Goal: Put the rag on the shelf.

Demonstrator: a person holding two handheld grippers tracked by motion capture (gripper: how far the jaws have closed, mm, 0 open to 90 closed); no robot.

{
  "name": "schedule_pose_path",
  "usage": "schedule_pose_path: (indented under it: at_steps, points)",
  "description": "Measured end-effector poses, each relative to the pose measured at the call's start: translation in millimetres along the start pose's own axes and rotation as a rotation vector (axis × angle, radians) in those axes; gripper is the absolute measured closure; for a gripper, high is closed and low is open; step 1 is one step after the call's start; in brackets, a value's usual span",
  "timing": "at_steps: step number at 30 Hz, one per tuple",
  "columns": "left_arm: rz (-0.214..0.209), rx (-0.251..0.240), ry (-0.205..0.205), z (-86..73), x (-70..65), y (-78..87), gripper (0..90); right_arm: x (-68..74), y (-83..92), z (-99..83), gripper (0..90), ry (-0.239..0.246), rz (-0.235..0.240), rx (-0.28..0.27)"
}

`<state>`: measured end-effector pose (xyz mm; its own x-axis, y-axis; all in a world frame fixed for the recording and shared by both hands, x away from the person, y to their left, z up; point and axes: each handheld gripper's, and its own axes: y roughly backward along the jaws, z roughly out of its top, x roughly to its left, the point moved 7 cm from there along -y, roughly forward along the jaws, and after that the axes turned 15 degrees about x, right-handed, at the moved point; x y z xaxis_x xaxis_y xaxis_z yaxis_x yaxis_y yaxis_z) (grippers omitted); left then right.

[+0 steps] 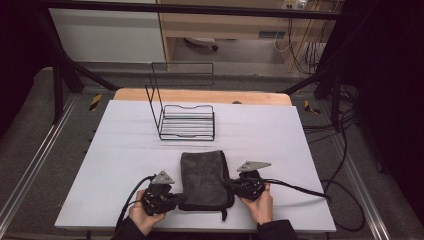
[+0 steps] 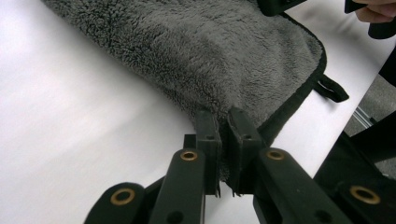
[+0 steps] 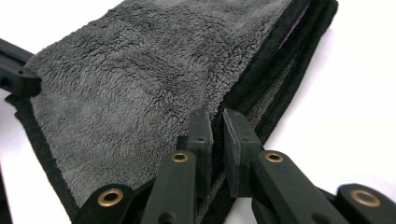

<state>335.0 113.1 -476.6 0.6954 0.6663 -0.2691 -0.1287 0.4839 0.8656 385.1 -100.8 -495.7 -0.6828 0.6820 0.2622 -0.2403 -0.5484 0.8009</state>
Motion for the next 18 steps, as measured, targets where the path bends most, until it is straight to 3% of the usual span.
schedule_pose_path:
  at_steps: [6, 9, 12, 15, 17, 18]
  points:
    - [0.021, 0.013, -0.015, -10.3, 8.0, 2.7, 83.2, 12.0, -6.8, 2.0, 81.1, -0.003, 0.016, -0.012]
    - [0.028, 0.017, -0.026, -11.0, 8.9, -0.5, 82.4, 11.5, -7.2, 1.8, 78.7, -0.007, 0.013, -0.013]
    - [0.039, 0.012, -0.043, -11.1, 9.4, 0.0, 78.5, 9.7, -5.6, 2.8, 70.4, -0.001, -0.003, -0.024]
    - [0.045, -0.003, -0.045, -10.6, 12.7, 5.0, 69.5, 5.1, 1.7, 6.6, 54.1, 0.018, -0.030, -0.058]
    - [0.049, -0.021, -0.041, -9.1, 15.9, 9.4, 66.8, 3.8, 4.2, 7.6, 51.7, 0.017, -0.031, -0.067]
    - [0.051, -0.027, -0.040, -8.3, 17.7, 11.5, 59.1, 1.2, 8.6, 9.0, 44.7, 0.026, -0.031, -0.077]
